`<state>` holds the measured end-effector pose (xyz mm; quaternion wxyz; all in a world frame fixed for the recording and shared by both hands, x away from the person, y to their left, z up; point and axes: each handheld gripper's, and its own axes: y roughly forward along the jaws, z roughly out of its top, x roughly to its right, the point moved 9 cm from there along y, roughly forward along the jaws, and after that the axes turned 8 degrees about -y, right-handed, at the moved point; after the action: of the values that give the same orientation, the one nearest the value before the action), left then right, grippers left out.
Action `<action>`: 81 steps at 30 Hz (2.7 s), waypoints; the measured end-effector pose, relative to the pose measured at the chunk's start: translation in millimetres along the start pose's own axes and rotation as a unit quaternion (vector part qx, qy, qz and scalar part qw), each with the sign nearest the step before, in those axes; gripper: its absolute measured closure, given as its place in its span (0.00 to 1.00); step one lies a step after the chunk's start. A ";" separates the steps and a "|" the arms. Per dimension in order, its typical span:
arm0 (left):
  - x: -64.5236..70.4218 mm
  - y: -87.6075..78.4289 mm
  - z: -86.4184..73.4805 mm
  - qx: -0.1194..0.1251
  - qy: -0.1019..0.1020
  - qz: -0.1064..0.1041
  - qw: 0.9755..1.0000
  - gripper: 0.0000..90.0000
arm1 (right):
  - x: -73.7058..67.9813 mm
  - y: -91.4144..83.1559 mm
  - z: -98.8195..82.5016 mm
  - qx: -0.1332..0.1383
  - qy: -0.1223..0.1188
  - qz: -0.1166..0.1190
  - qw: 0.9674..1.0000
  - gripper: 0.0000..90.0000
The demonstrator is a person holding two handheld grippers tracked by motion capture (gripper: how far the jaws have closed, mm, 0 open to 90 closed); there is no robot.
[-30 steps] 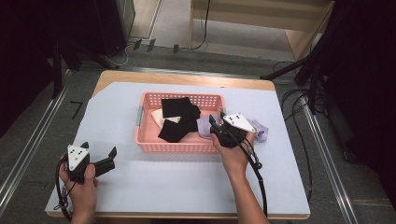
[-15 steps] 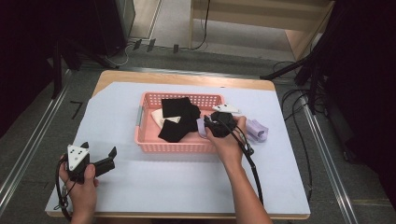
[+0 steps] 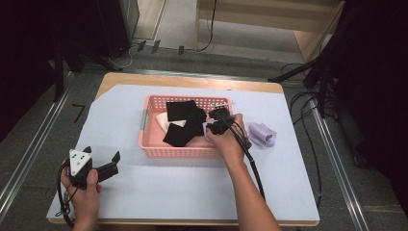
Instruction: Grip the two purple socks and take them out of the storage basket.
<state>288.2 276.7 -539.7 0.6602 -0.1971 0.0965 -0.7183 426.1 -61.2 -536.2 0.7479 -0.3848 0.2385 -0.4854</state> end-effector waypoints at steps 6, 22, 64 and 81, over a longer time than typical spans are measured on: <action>0.0 -0.2 0.2 0.002 -0.001 0.000 1.000 0.04 | -1.1 7.2 -3.9 -0.052 -0.004 -0.016 0.999 0.74; -1.1 -0.8 0.9 0.005 -0.008 -0.004 1.000 0.04 | -6.0 19.4 -18.9 -0.164 -0.030 -0.018 0.986 0.94; -0.4 -0.5 0.2 0.002 0.000 0.000 1.000 0.04 | 20.1 -104.1 58.9 0.404 -0.063 -0.012 0.913 0.94; -0.1 -0.2 0.4 0.004 -0.004 0.000 1.000 0.04 | 82.6 -137.4 47.9 0.442 -0.022 -0.096 0.892 0.94</action>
<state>288.3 276.9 -539.3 0.6616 -0.1972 0.0908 -0.7178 420.8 -151.8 -395.6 0.7958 -0.0465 -0.0552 -0.6012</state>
